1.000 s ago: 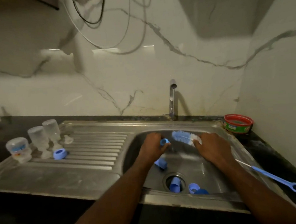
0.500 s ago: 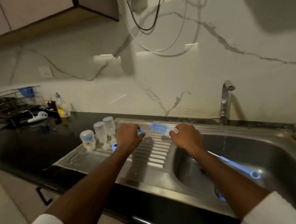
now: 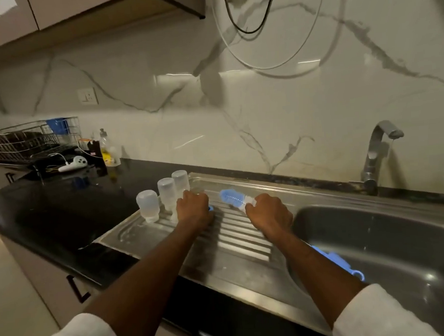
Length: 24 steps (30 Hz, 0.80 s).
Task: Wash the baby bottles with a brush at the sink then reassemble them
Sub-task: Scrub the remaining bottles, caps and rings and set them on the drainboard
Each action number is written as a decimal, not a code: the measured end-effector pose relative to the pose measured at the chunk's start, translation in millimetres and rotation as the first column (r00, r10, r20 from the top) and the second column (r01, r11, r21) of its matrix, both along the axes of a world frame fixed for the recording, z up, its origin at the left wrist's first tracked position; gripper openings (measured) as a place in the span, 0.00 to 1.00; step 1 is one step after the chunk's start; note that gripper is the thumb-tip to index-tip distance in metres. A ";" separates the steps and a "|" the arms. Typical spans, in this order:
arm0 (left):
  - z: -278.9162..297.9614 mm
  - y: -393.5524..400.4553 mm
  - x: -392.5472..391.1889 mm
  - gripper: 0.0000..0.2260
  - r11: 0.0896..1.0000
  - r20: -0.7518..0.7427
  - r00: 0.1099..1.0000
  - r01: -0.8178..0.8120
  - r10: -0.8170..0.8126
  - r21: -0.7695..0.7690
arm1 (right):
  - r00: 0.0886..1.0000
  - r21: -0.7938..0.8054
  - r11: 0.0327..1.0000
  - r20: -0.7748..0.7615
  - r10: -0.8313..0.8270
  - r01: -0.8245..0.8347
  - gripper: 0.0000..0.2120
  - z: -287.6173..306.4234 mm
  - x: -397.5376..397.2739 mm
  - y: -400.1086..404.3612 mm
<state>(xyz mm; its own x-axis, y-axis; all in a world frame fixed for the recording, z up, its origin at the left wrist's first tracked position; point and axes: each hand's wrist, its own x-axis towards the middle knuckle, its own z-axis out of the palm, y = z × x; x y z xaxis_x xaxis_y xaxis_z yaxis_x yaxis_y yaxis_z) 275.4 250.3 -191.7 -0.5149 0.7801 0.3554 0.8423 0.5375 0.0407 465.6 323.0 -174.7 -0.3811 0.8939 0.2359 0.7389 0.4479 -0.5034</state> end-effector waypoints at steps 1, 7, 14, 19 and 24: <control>0.1 0.6 -0.3 0.16 1.000 0.010 1.000 0.008 -0.008 0.015 | 1.000 0.000 1.000 0.000 0.001 -0.001 0.17 -1.6 1.7 1.1; 7.3 16.2 23.1 0.17 0.972 -0.011 0.983 0.181 -0.181 0.151 | 0.998 0.047 0.998 0.041 0.043 -0.045 0.18 11.8 37.4 13.4; -7.6 71.8 130.3 0.13 0.921 0.134 0.916 0.361 -0.379 0.144 | 0.978 0.067 0.994 0.187 -0.095 0.083 0.22 12.5 154.6 44.0; -40.1 122.8 220.6 0.13 0.865 0.237 0.835 0.499 -0.497 0.055 | 0.938 0.019 0.983 0.296 -0.180 0.183 0.22 -11.0 244.3 76.6; -75.1 154.9 283.7 0.12 0.686 0.238 0.786 0.615 -0.570 -0.390 | 0.856 -0.218 0.948 0.509 -0.091 0.230 0.13 -38.3 295.1 100.6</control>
<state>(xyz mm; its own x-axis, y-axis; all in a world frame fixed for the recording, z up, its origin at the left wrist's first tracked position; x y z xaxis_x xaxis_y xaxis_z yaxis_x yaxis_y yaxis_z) 559.2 405.2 -266.8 0.0957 0.9892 -0.1106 0.9953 -0.0932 0.0275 760.7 423.6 -213.0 -0.2294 0.9541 -0.1927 0.9687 0.2045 -0.1409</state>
